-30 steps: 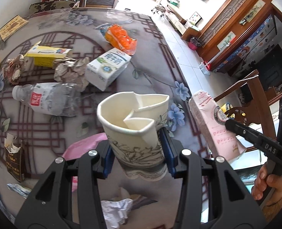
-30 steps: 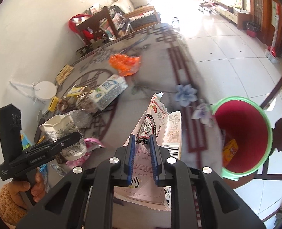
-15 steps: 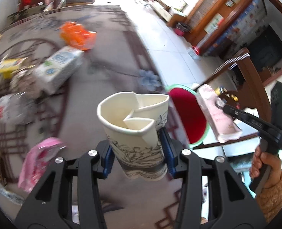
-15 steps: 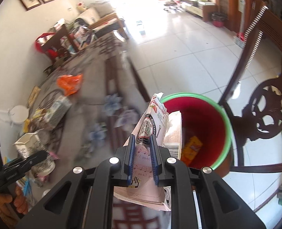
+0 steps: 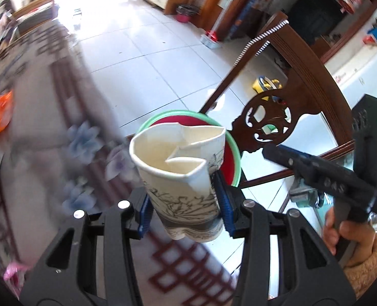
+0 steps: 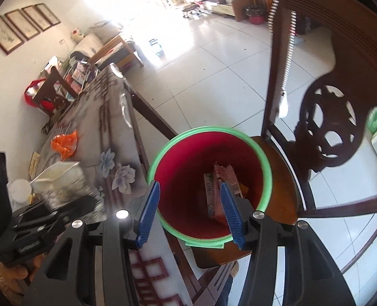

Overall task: Collect trash
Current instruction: 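Release the paper cup and carton into the red bucket, then move both open tools back over the table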

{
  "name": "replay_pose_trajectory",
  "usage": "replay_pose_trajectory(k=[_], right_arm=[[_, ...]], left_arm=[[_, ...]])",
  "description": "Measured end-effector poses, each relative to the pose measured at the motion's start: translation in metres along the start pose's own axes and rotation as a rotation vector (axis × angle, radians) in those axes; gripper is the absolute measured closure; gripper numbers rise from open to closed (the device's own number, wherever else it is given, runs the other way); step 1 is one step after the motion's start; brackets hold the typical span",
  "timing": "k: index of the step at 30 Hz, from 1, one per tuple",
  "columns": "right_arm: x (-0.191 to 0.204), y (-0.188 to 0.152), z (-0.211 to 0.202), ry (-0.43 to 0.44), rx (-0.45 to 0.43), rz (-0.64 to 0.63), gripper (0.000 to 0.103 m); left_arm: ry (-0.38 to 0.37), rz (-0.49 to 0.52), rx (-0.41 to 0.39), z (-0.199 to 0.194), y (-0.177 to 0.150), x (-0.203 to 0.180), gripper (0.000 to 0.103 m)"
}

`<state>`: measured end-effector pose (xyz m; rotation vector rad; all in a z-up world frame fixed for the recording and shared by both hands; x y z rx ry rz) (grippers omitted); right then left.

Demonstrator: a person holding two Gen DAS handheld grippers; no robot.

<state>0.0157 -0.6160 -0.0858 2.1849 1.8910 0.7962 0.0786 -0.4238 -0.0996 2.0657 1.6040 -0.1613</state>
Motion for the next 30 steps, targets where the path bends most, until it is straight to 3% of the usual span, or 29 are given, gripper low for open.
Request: replay_pose_trajectory(k=[3,4,5,6,9,17,30], right_arm=[[-0.006,0.0,-0.007,-0.021,-0.012,0.008,0.053],[-0.007,-0.001,-0.009,-0.025,-0.015,0.011,0.053],[-0.008,-0.002,-0.012,-0.029,-0.019,0.016,0.053],[-0.008,-0.003,-0.013,-0.032,-0.02,0.018,0.053],[-0.004,-0.006,-0.017,-0.037,-0.021,0.017,0.053],[0.039,-0.015,-0.021,0.004,-0.013,-0.041,0.05],[0.166,-0.039,-0.005,0.124,0.04,-0.23,0.043]], left_arm=[[-0.027,0.044,0.003,0.011,0.01,-0.017,0.059],[-0.04,0.049,0.001,0.012,0.013,-0.021,0.054],[-0.052,0.047,-0.002,0.013,0.015,-0.024,0.035],[-0.059,0.043,-0.008,0.013,0.015,-0.025,0.029],[-0.083,0.027,-0.03,0.002,0.013,-0.022,0.029],[-0.035,-0.085,-0.115,-0.052,-0.016,0.025,0.029],[0.127,-0.298,-0.215,-0.141,-0.095,0.158,0.029]])
Point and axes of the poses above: each gripper's, at about its wrist camera, not at the fingertips, and z roughly the way its jaws point, x to its left, y to its top, the point moved 1 cm from there along z, roughly the way its jaws point, and after that the axes turned 13 degrees about -z, right-handed, at the moved point
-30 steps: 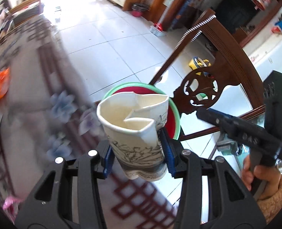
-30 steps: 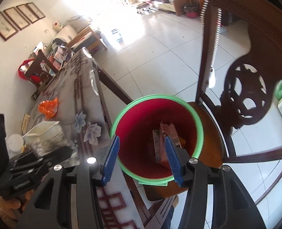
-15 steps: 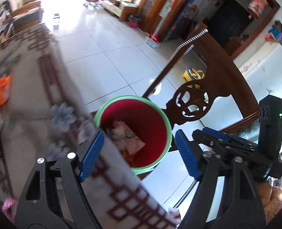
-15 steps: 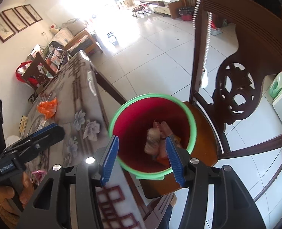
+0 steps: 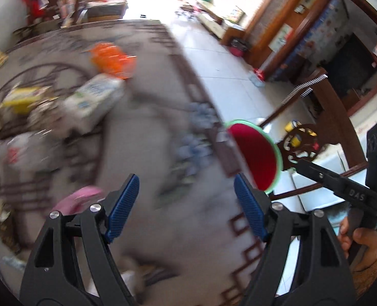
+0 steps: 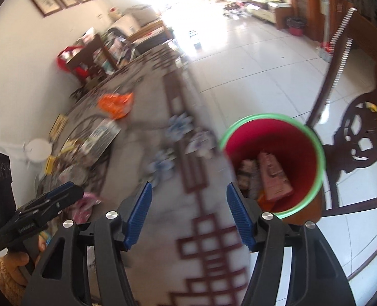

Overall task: Collect trash
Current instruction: 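Move both open tools back over the table, then grasp the pink snack bag with left tool while right tool grasps crumpled foil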

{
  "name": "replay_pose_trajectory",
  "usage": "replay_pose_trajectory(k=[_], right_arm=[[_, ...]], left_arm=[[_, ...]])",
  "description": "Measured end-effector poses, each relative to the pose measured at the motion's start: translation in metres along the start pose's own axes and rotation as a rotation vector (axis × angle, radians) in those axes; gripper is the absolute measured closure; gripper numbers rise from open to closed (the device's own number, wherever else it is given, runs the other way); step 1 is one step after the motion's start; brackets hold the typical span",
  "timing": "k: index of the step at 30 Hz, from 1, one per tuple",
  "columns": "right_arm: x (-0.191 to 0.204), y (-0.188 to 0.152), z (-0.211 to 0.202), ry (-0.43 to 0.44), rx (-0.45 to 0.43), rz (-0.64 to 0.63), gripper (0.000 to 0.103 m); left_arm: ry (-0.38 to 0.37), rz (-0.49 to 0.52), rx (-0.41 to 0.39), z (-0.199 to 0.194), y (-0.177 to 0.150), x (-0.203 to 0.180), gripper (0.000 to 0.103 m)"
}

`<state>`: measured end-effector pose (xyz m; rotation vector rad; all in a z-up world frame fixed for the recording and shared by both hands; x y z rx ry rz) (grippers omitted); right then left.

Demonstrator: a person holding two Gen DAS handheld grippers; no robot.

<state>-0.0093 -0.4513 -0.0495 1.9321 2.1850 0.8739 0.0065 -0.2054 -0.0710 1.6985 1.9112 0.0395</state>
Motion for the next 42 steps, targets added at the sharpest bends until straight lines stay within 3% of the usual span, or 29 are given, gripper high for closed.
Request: replay_pose_trajectory(k=[8,16,19,23,25,31,42], right_arm=[[0.097,-0.015,0.042,0.105,0.114,-0.128,0.029],[0.192,-0.055,0.086,0.204,0.297,-0.241,0.029],[0.21,-0.067,0.1,0.234,0.36,-0.234,0.021],[0.22,-0.08,0.121,0.3,0.423,-0.135,0.021],[0.221,-0.089,0.133,0.282,0.464,-0.092,0.021],[0.23,-0.092,0.133,0.221,0.436,-0.093,0.021],[0.251,-0.079,0.127,0.134,0.39,-0.259,0.019]], left_arm=[[0.102,-0.118,-0.025,-0.035,-0.008,0.103,0.029],[0.126,-0.173,-0.01,-0.052,-0.019,0.171,0.029],[0.119,-0.177,-0.004,-0.057,-0.02,0.185,0.029],[0.11,-0.152,-0.005,-0.062,-0.02,0.194,0.029],[0.104,-0.146,0.001,-0.063,-0.02,0.198,0.029],[0.085,-0.113,0.025,-0.059,-0.017,0.203,0.029],[0.035,-0.071,0.04,-0.053,-0.009,0.193,0.028]])
Point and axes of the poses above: each gripper's, at about its wrist camera, not at the fingertips, and z roughly the way its jaws point, x to its left, y to its top, the point moved 1 cm from there along z, roughly the way its jaws point, and after that the axes turned 13 degrees about -z, right-handed, at the moved point
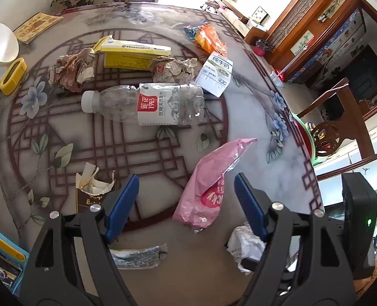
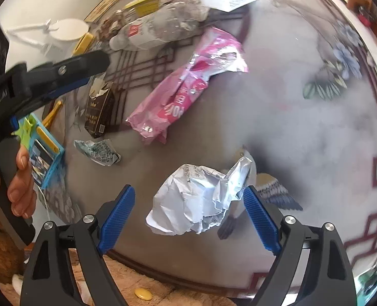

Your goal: Collect trash

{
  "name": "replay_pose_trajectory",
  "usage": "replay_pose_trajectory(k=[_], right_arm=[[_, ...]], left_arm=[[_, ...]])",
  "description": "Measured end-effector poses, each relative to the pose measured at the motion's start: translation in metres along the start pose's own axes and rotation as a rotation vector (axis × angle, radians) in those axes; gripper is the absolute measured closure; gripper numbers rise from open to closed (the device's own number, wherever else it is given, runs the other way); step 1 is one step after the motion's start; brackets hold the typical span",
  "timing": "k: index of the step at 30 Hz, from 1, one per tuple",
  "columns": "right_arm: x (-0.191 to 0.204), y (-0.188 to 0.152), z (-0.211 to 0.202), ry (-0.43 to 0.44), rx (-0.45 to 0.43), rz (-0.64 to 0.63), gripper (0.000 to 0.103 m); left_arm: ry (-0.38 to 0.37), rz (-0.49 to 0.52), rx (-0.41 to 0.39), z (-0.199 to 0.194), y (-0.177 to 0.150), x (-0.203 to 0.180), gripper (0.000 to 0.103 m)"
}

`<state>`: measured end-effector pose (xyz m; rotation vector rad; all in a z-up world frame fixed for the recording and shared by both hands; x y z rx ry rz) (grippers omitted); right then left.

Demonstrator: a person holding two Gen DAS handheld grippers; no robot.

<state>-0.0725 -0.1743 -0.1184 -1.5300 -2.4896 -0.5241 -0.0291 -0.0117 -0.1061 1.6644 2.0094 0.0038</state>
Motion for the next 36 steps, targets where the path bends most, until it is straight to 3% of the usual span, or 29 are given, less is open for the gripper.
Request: replay_pose_trajectory(k=[3,5,6,8,15,20,22,24,26,29,36], right_arm=[[0.005,0.001,0.008,-0.051,0.032,-0.048,0.022],[0.003,0.0,0.012,-0.072,0.052,-0.054,0.043],[0.001,-0.001,0.01,-0.063,0.042,-0.044,0.045],[-0.008,0.0,0.0,-0.027,0.0,0.0,0.066],[-0.043,-0.005,-0.045,-0.081,-0.138,0.13,0.066],[-0.059,-0.011,-0.062,-0.066,-0.204,0.218,0.065],[-0.061,-0.013,-0.064,-0.064,-0.208,0.23,0.065],[-0.061,-0.011,-0.063,-0.061,-0.207,0.23,0.065],[-0.06,-0.011,-0.064,-0.057,-0.209,0.223,0.065],[-0.058,-0.012,-0.067,-0.053,-0.216,0.214,0.065],[-0.062,-0.01,-0.071,-0.043,-0.235,0.204,0.065]], left_arm=[[0.006,-0.012,0.021,0.006,-0.002,0.003,0.028],[0.009,-0.014,0.039,0.011,-0.004,0.004,0.028],[0.009,-0.008,0.048,0.014,-0.005,0.003,0.028],[0.014,0.012,0.061,0.02,-0.007,-0.002,0.028],[0.05,0.122,0.12,0.062,-0.013,-0.032,0.028],[0.079,0.18,0.136,0.087,-0.015,-0.047,0.028],[0.088,0.183,0.147,0.095,-0.016,-0.049,0.032],[0.092,0.181,0.152,0.098,-0.017,-0.05,0.049],[0.093,0.17,0.159,0.098,-0.017,-0.048,0.06],[0.094,0.148,0.153,0.093,-0.015,-0.045,0.066],[0.057,0.115,0.083,0.064,-0.009,-0.05,0.07]])
Point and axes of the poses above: each gripper's, at about its wrist camera, not at the fingertips, and z roughly the way its jaws point, x to its left, y to its top, the point moved 1 cm from there along z, roughly the way its jaws point, and after that the axes turned 13 degrees about -z, right-handed, at the moved point
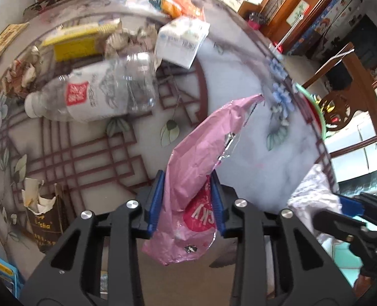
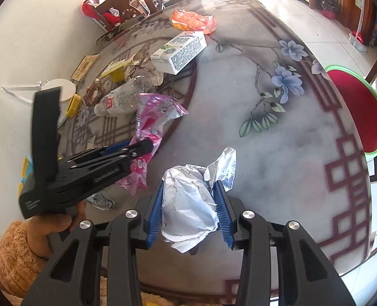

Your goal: Collect trash

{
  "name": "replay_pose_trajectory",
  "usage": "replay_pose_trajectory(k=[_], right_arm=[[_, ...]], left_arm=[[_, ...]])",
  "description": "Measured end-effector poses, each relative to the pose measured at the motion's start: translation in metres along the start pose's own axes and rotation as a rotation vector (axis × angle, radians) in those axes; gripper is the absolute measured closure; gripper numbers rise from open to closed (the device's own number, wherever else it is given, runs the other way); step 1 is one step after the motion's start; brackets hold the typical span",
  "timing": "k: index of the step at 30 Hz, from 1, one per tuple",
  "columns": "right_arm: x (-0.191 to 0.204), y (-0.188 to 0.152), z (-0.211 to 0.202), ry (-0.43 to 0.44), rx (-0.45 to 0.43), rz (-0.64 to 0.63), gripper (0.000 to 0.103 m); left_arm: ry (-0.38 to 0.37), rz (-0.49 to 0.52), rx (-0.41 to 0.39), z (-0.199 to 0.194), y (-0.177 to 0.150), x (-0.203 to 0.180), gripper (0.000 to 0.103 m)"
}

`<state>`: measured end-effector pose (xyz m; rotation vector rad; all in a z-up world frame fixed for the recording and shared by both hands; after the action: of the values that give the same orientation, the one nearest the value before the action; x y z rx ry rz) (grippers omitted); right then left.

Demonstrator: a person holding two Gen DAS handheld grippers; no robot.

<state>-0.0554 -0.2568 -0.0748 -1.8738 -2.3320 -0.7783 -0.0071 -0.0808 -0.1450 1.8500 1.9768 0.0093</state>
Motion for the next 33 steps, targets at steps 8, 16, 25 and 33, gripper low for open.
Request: replay_pose_trajectory(k=[8,16,25,33], right_arm=[[-0.012,0.004,-0.007,0.001,-0.017,0.006,0.065],[-0.025,0.01,-0.011,0.008,-0.016,-0.006,0.065],[-0.043,0.017,-0.016,0.015,-0.011,-0.032,0.065],[-0.063,0.02,-0.021,0.028,-0.01,-0.04,0.065]], left_arm=[[-0.046,0.008,-0.046,-0.019,0.006,-0.023,0.07],[-0.048,-0.009,-0.059,-0.022,0.011,-0.035,0.07],[-0.042,-0.042,-0.076,-0.02,0.014,-0.046,0.07],[-0.03,-0.055,-0.082,-0.015,0.015,-0.063,0.07]])
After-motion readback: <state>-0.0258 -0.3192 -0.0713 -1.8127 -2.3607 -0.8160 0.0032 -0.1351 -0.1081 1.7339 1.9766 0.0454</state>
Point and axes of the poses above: each gripper's, at about its wrist camera, not at the fingertips, and z roughly the way its jaws point, x to its left, y to its top, the point moved 1 cm from there along z, roughly the way its jaws point, and after that the axes turned 13 degrees about -z, right-handed, at the moved point
